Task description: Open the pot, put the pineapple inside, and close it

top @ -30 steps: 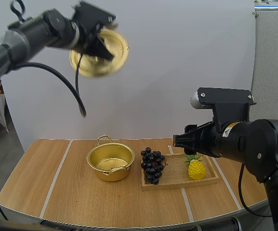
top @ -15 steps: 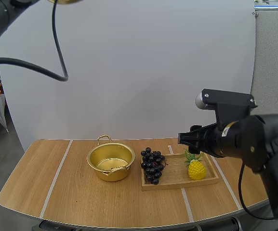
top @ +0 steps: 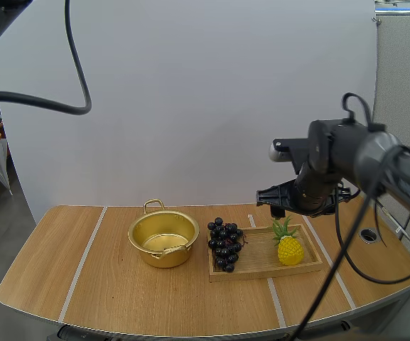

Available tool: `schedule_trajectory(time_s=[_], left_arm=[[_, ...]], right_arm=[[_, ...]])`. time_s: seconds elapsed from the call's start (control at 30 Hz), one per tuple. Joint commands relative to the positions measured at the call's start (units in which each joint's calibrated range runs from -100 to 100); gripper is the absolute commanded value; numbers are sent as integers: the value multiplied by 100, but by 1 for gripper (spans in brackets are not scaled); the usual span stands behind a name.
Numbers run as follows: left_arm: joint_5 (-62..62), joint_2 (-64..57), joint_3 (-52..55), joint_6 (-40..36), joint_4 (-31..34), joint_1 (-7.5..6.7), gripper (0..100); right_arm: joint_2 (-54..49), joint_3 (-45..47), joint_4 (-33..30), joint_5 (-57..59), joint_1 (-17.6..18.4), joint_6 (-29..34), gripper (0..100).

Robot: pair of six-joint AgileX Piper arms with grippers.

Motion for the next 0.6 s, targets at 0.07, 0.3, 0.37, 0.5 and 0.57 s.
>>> schedule_trajectory(time_s=[0.07, 0.3, 0.37, 0.5, 0.57], left_arm=[[-182, -18, -54, -47, -16, -21, 0], [-182, -18, -54, -47, -16, -21, 0], [-182, -18, -54, -47, -16, -21, 0], [-182, -18, -54, -47, -16, -21, 0], [-182, -18, -54, -47, -16, -21, 0]], right_arm=[[836, -133, -13, -137, -182, -515, 100], [1413, -133, 1164, -269, -811, -1842, 100], [1610, -133, 1497, -285, -945, -2169, 100], [1956, -133, 1777, -285, -988, -2547, 100], [2081, -133, 1968, -328, -988, -2699, 100]])
